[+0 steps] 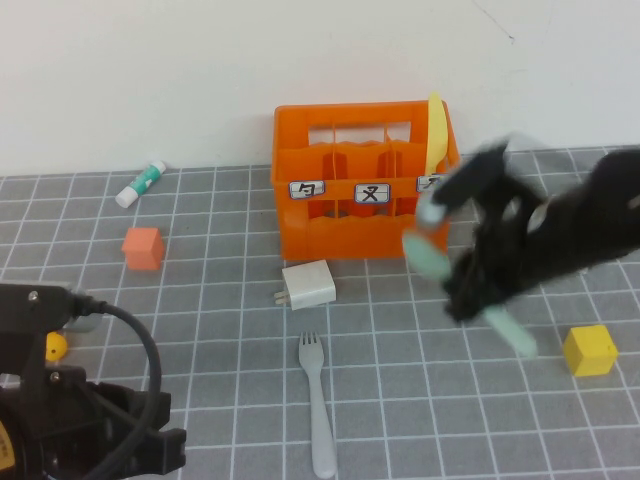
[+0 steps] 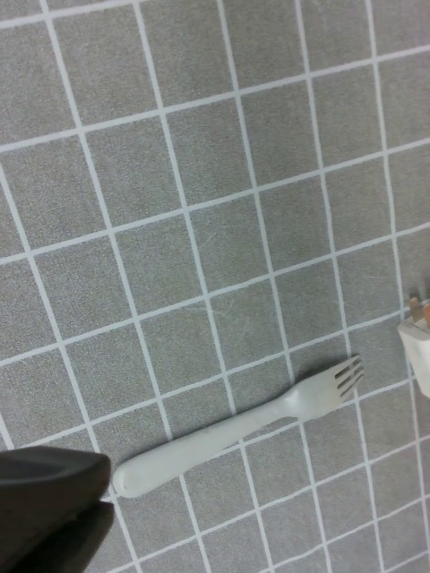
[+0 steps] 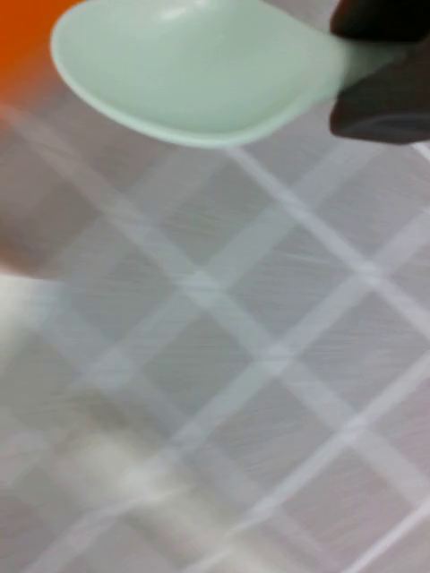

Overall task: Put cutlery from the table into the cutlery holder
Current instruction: Place the spoon on the box

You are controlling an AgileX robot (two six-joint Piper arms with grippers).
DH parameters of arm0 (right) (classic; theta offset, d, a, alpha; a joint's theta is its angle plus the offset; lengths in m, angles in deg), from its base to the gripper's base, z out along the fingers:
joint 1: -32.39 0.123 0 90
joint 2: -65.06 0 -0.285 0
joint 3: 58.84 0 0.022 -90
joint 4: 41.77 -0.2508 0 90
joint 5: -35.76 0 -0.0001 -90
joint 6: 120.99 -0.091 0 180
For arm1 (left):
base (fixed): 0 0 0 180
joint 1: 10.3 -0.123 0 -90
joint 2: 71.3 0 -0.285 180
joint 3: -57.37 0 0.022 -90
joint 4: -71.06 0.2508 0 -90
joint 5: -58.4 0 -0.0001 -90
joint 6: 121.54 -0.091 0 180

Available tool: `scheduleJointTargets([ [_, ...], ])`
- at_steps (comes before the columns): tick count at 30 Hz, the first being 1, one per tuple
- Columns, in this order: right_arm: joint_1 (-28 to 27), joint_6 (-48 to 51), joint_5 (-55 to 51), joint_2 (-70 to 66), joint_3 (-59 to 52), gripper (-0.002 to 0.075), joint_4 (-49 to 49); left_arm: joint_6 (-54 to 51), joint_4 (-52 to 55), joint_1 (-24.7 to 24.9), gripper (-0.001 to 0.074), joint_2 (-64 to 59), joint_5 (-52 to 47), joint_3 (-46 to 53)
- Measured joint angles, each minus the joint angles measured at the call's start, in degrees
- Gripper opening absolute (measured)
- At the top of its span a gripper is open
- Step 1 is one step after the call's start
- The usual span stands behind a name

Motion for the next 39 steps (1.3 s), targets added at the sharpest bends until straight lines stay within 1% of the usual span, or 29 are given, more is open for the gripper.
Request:
scheduleJointTargets([
  [2,0.0,2.6,3.2,4.5,0.0,0.0119,-3.6,0.0,0.0,0.0,0.0000,0.0,0.0,0.0],
  [4,0.0,6.0,7.6,9.0,0.0,0.0119,-9.4,0.0,0.1,0.0,0.0000,0.0,0.0,0.0],
  [6,0.2,10.7,14.2,12.4,0.0,0.0119,-15.7,0.0,0.2,0.0,0.0000,0.0,0.0,0.0],
  [8,0.4,15.2,20.7,14.0,0.3,0.0119,-22.1,-0.1,0.2,0.0,0.0000,0.0,0.0,0.0],
  [11,0.5,18.4,24.6,13.1,2.5,0.0119,-27.7,-0.1,0.4,0.0,0.0000,0.0,0.2,0.0],
  [17,1.6,19.5,25.5,4.6,10.4,0.0119,-29.9,-0.2,2.1,0.0,0.0000,0.0,0.5,0.0],
  [23,5.9,19.7,27.3,-4.8,20.0,0.0119,-30.2,-0.9,4.9,0.0,0.0000,0.0,0.5,0.0],
  [28,9.3,19.7,32.9,-12.0,26.2,0.0119,-30.5,-1.1,7.3,0.0,0.0000,0.0,0.6,0.0],
  [31,10.5,19.7,36.0,-15.2,28.8,0.0119,-30.5,-1.1,8.3,0.0,0.0000,0.0,0.6,0.0],
  [39,12.5,19.7,47.7,-20.5,30.4,0.0119,-30.4,-1.1,10.8,0.0,0.0000,0.0,1.6,0.0],
])
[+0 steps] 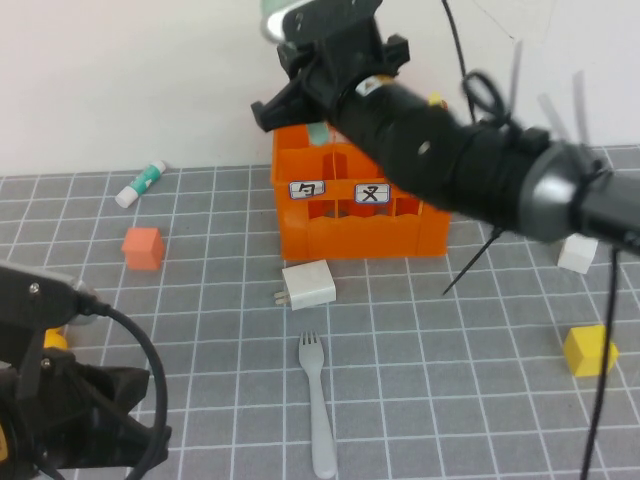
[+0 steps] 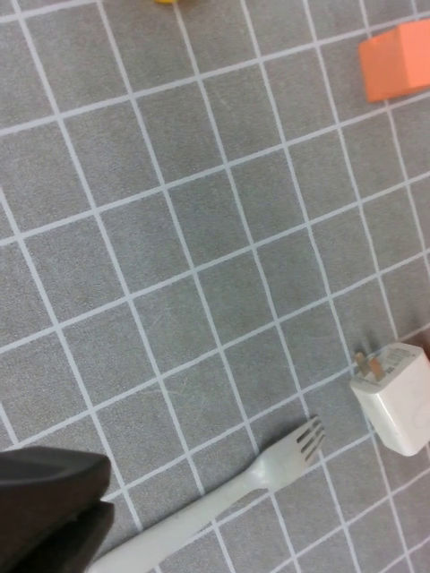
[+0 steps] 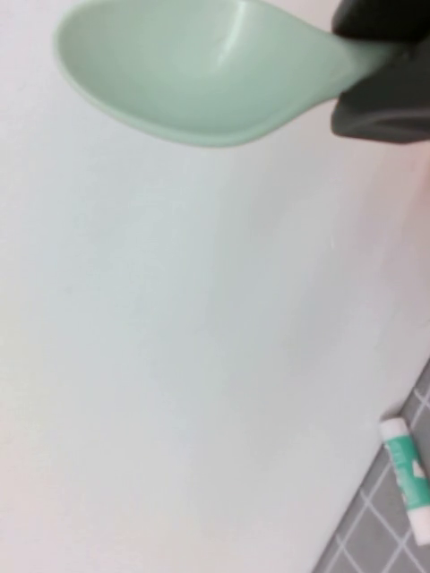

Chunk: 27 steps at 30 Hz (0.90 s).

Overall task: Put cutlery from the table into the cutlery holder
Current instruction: Place the spoon on the box

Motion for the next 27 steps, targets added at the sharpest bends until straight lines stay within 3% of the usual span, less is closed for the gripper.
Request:
scheduleJointTargets([
  [9,1.1,-4.1,4.8,-5.1,0.0,0.0119,5.6,0.1,0.1,0.0,0.0000,0.0,0.7,0.0],
  [16,1.1,-14.2,5.5,-8.4,0.0,0.0129,16.7,0.2,0.1,0.0,0.0000,0.0,1.6,0.0],
  [19,1.1,-15.8,6.5,-8.5,0.0,0.0181,19.1,0.2,0.1,0.0,0.0000,-0.1,1.8,0.0],
  [24,1.1,-16.1,7.5,-8.5,0.1,0.0341,19.4,0.2,0.1,0.0,0.0000,-0.1,2.2,0.0],
  [27,1.1,-16.2,7.5,-8.4,0.1,0.0383,18.3,0.4,0.1,0.0,0.0000,-0.1,2.9,0.0],
])
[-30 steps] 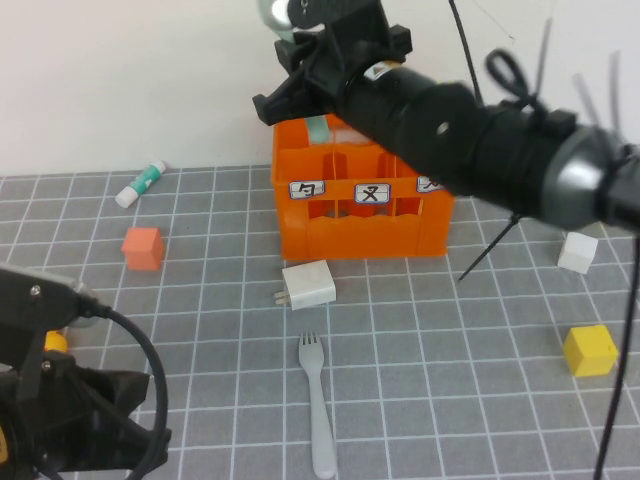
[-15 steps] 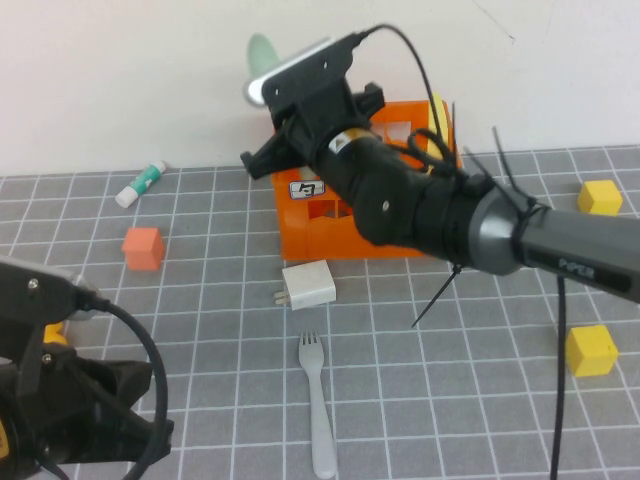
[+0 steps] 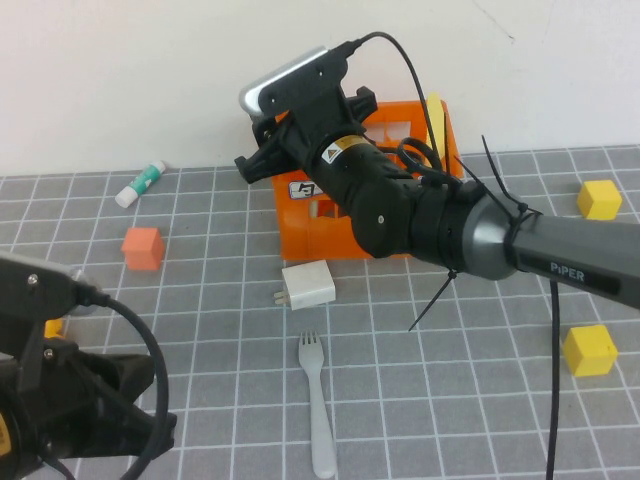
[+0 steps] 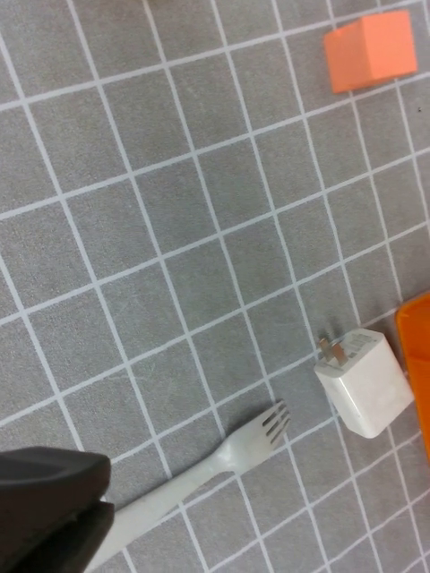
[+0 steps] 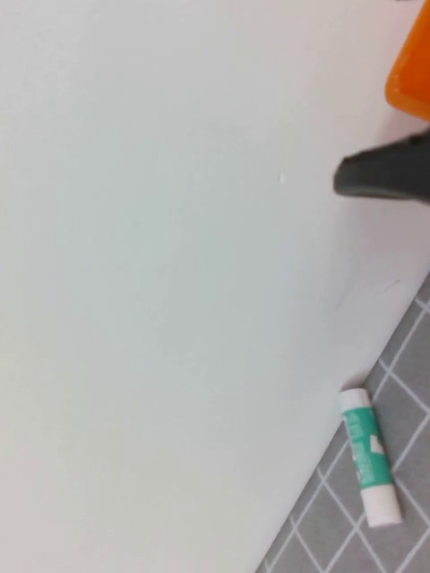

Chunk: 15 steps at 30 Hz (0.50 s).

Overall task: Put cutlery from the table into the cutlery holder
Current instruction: Place the spoon on the box

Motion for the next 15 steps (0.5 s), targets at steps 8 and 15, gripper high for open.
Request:
scheduleJointTargets([
  [8,0.1,10.7,-7.3,9.6,0.0,0.0355,-0.5,-0.9,-5.3,0.0,0.0000,0.0,0.1,0.0],
  [15,0.4,24.3,-33.9,27.7,0.3,0.0077,-0.2,-5.5,-11.5,0.0,0.0000,0.0,2.0,0.0],
])
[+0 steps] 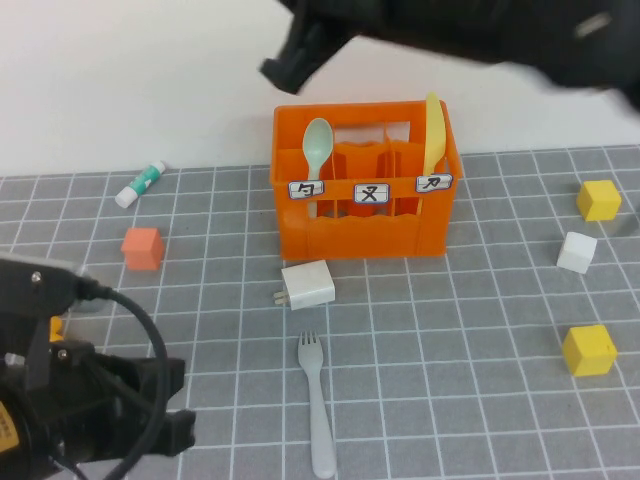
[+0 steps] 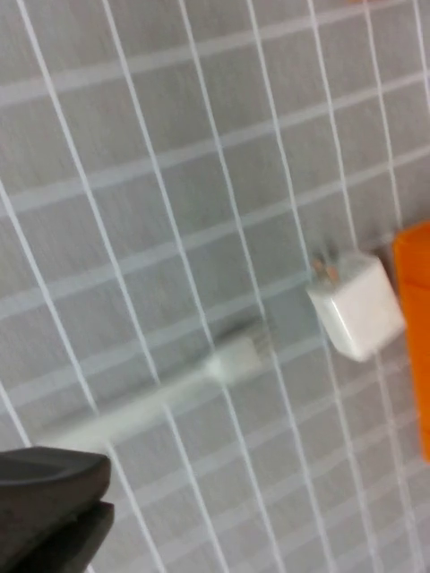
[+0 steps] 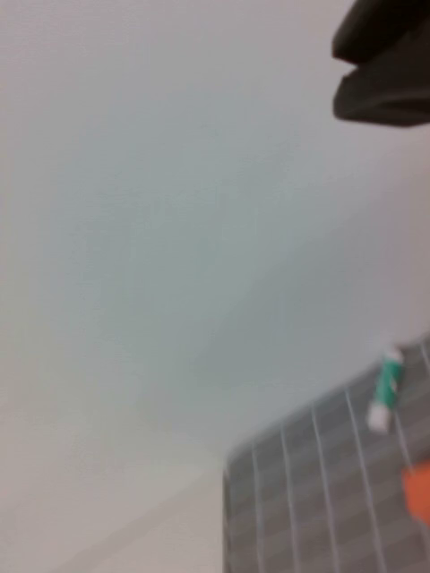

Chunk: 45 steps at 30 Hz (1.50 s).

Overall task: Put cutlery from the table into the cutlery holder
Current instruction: Place the spoon on the box, then pick up the fork

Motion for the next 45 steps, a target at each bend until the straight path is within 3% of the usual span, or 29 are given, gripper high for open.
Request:
scheduleJointTargets([
  [6,0.1,-2.0,-22.8,9.5,0.1,0.0006,5.4,-1.1,-11.3,0.0,0.0000,-1.6,5.0,0.0],
  [14,0.2,-27.7,-46.8,15.9,-3.8,-0.0001,37.7,-6.3,-20.1,0.9,0.0000,-12.2,3.9,0.0],
  [20,0.2,-45.3,-46.4,22.4,-17.4,-0.0001,56.5,-6.9,-20.7,5.5,0.0000,-23.1,6.6,-3.1],
  [29,0.2,-59.2,-43.4,32.2,-35.3,-0.0001,61.5,-6.2,-18.7,6.4,0.0008,-39.3,4.9,-14.7],
  [32,0.2,-60.8,-43.8,34.7,-39.0,-0.0001,62.0,-5.0,-16.3,6.4,0.0060,-43.2,2.3,-17.9],
  [40,0.2,-65.3,-44.2,41.2,-43.2,-0.0001,64.5,-0.7,-7.8,6.4,0.0319,-46.4,-0.2,-21.1],
  [45,0.2,-66.0,-44.5,42.8,-43.2,-0.0001,64.5,8.0,1.8,6.4,0.0357,-48.1,1.2,-22.5],
])
